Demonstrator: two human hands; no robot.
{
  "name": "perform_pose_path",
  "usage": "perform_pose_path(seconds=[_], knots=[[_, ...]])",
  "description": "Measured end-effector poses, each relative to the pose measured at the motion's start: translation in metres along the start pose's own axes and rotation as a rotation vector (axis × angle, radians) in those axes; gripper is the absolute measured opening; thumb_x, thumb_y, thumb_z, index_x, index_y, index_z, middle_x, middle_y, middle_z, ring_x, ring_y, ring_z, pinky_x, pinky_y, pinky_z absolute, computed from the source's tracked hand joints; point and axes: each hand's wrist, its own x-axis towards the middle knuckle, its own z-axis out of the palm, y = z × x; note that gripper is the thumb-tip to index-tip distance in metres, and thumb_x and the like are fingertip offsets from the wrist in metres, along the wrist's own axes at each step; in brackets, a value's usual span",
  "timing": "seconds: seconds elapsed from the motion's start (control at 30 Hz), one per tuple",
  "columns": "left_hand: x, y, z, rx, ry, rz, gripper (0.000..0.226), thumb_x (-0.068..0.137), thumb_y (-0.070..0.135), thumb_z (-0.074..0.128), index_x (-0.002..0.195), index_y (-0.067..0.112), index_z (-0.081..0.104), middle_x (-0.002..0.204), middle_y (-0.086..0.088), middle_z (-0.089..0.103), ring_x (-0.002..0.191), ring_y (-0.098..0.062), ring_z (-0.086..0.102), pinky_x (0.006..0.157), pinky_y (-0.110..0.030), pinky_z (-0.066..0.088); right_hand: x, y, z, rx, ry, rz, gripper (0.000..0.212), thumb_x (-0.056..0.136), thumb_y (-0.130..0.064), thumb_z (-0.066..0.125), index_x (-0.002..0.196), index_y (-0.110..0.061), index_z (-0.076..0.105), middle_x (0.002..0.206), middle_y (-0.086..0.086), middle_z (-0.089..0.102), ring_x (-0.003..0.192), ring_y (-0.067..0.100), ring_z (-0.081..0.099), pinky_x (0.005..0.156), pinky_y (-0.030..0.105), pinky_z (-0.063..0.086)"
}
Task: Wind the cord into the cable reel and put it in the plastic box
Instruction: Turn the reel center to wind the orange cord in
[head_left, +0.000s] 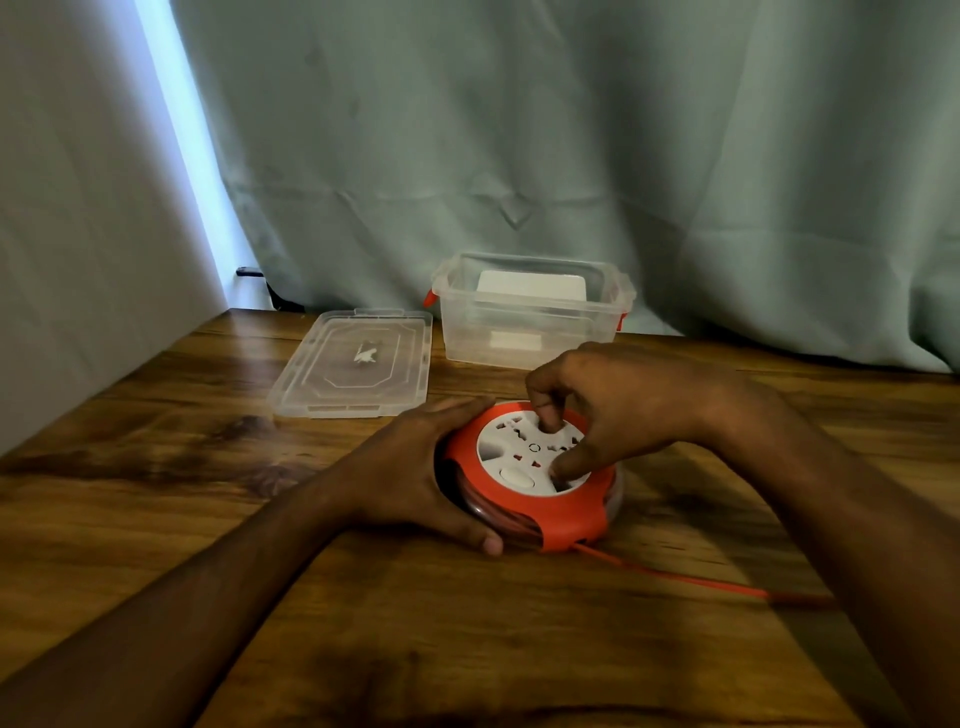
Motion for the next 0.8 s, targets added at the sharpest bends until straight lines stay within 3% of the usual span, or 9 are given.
perform_pose_path(seconds=[0.13,0.3,0.4,0.47,0.53,0.6,0.7,0.8], knots=[[0.001,0.003,0.000,0.015,-0.004,-0.006,0.144,0.039,0.088,0.079,0.159,0.041,0.017,0.163,0.019,0.029,0.146,-0.005,0.032,0.122,-0.038,0.033,0.001,0.003,0.004,0.009,0.022,-0.008,0.045,0.067,-0.059,0.085,0.069,-0.026,0.056,0.072,-0.010,0.064,0.070,0.006,0.061,0.052,0.023,0.040],[-0.001,0.005,-0.001,0.010,-0.012,0.009,0.144,0.041,0.082,0.084,0.161,0.035,0.019,0.163,0.017,0.030,0.148,-0.006,0.032,0.122,-0.041,0.033,0.004,-0.002,0.013,0.016,0.070,-0.004,0.048,0.069,-0.065,0.079,0.061,-0.023,0.057,0.056,-0.011,0.059,0.058,0.004,0.061,0.048,0.020,0.039],[-0.001,0.005,-0.001,-0.007,-0.004,0.022,0.142,0.042,0.079,0.087,0.160,0.034,0.021,0.161,0.018,0.033,0.146,-0.004,0.034,0.122,-0.041,0.034,0.009,-0.008,0.019,-0.013,0.076,-0.027,0.047,0.077,-0.064,0.075,0.059,-0.024,0.059,0.051,-0.020,0.060,0.052,0.002,0.061,0.046,0.016,0.038],[0.000,0.006,-0.001,-0.023,-0.003,0.028,0.141,0.043,0.078,0.088,0.160,0.035,0.022,0.161,0.019,0.034,0.146,-0.004,0.035,0.121,-0.042,0.035,0.012,-0.011,0.022,0.001,0.079,-0.040,0.043,0.081,-0.062,0.071,0.060,-0.026,0.060,0.059,-0.031,0.064,0.054,0.002,0.065,0.047,0.016,0.044],[0.000,0.006,-0.001,-0.040,0.002,0.033,0.139,0.044,0.076,0.089,0.160,0.036,0.023,0.159,0.020,0.036,0.144,-0.003,0.037,0.120,-0.041,0.036,0.015,-0.012,0.024,-0.002,0.093,-0.059,0.038,0.086,-0.059,0.067,0.066,-0.027,0.065,0.075,-0.016,0.074,0.059,0.002,0.069,0.051,0.017,0.052],[0.000,0.006,-0.001,-0.055,0.006,0.037,0.138,0.044,0.074,0.090,0.159,0.036,0.024,0.158,0.020,0.037,0.143,-0.002,0.038,0.120,-0.040,0.037,0.016,-0.011,0.024,-0.004,0.098,-0.084,0.037,0.090,-0.057,0.064,0.071,-0.025,0.068,0.071,-0.009,0.071,0.060,0.002,0.069,0.052,0.018,0.053],[0.000,0.006,-0.001,-0.056,-0.001,0.022,0.140,0.043,0.076,0.090,0.159,0.036,0.024,0.157,0.021,0.038,0.142,-0.001,0.039,0.119,-0.039,0.039,0.011,-0.006,0.016,0.084,0.115,-0.110,0.023,0.087,-0.048,0.073,0.075,-0.031,0.063,0.072,-0.014,0.065,0.065,-0.001,0.064,0.051,0.015,0.043],[0.000,0.004,0.000,-0.055,0.002,0.013,0.141,0.042,0.078,0.089,0.160,0.036,0.023,0.159,0.020,0.036,0.144,-0.003,0.037,0.119,-0.040,0.038,0.003,0.004,0.004,0.277,0.011,-0.142,0.022,0.081,-0.022,0.084,0.090,-0.029,0.065,0.082,-0.033,0.063,0.068,-0.002,0.061,0.054,0.015,0.047]])
